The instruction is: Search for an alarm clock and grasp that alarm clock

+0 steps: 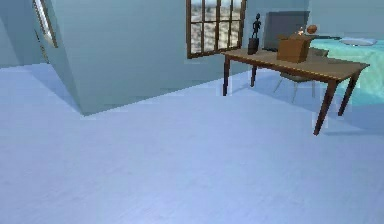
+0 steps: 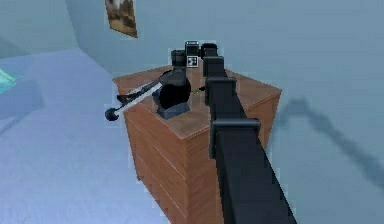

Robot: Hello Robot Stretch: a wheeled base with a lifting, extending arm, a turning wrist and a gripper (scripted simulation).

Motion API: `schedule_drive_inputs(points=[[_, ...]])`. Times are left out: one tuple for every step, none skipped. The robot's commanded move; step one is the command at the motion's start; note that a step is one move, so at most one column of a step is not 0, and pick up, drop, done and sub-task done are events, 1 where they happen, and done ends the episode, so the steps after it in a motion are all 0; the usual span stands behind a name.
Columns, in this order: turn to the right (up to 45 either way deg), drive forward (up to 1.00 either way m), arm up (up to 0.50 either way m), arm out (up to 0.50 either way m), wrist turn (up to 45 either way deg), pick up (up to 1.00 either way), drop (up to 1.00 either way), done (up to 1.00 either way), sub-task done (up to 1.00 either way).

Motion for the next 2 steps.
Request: schedule_drive_inputs(points=[[0.0,0.00,0.00,0.00,45.0,0.00,0.00,0.00,0.00],[0.0,0.00,0.00,0.00,12.0,0.00,0.00,0.00,0.00]])
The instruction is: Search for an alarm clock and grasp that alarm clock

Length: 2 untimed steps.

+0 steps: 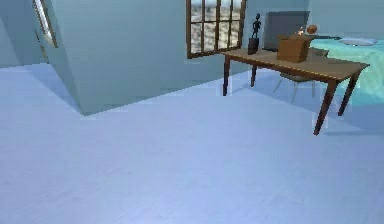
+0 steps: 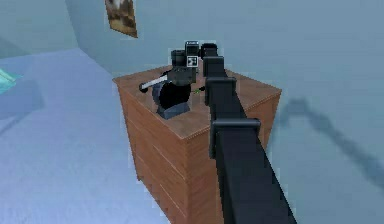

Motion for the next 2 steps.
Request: schedule_drive_inputs(points=[[0.0,0.00,0.00,0.00,0.0,1.00,0.00,0.00,0.00],[0.0,0.00,0.00,0.00,0.0,0.00,0.00,1.00,0.00]])
